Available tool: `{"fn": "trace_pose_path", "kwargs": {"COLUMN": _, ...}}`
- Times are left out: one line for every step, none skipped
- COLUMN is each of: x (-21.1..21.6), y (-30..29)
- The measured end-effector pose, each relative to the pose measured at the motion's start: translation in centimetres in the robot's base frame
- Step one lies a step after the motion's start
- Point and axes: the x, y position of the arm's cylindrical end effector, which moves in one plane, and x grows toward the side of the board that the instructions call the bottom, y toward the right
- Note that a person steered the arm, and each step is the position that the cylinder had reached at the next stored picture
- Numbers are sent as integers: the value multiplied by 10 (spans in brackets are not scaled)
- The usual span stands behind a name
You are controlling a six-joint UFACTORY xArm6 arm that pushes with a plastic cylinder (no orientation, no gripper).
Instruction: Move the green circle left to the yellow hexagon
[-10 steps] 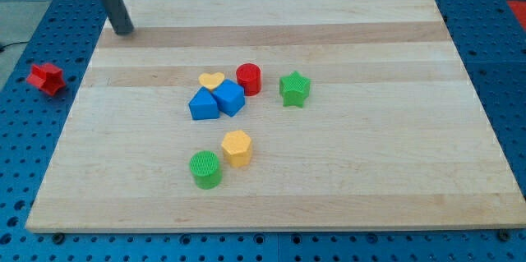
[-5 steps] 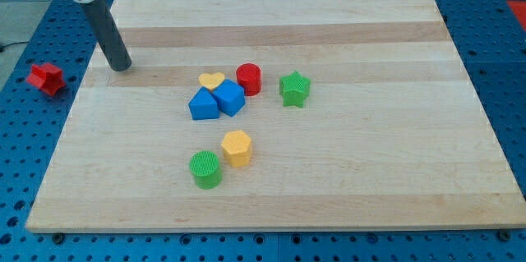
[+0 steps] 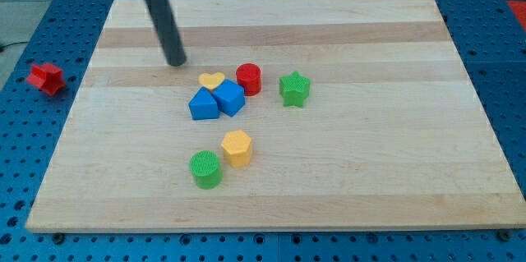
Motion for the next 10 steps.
{"fn": "trace_pose_path", "kwargs": {"x": 0, "y": 28}}
{"fn": "trace_pose_path", "kwargs": {"x": 1, "y": 105}}
{"fn": "trace_pose_path", "kwargs": {"x": 23, "y": 165}}
{"fn": "trace_pose_path", "kwargs": {"x": 25, "y": 229}}
{"fn": "trace_pose_path", "kwargs": {"x": 67, "y": 262}}
{"fn": "trace_pose_path", "kwargs": {"x": 135, "y": 271}}
{"fn": "trace_pose_path", "kwargs": {"x": 147, "y": 198}}
{"fn": "trace_pose_path", "kwargs": {"x": 175, "y": 133}}
{"fn": "trace_pose_path", "kwargs": {"x": 206, "y": 94}}
{"fn": "trace_pose_path", "kwargs": {"x": 222, "y": 46}}
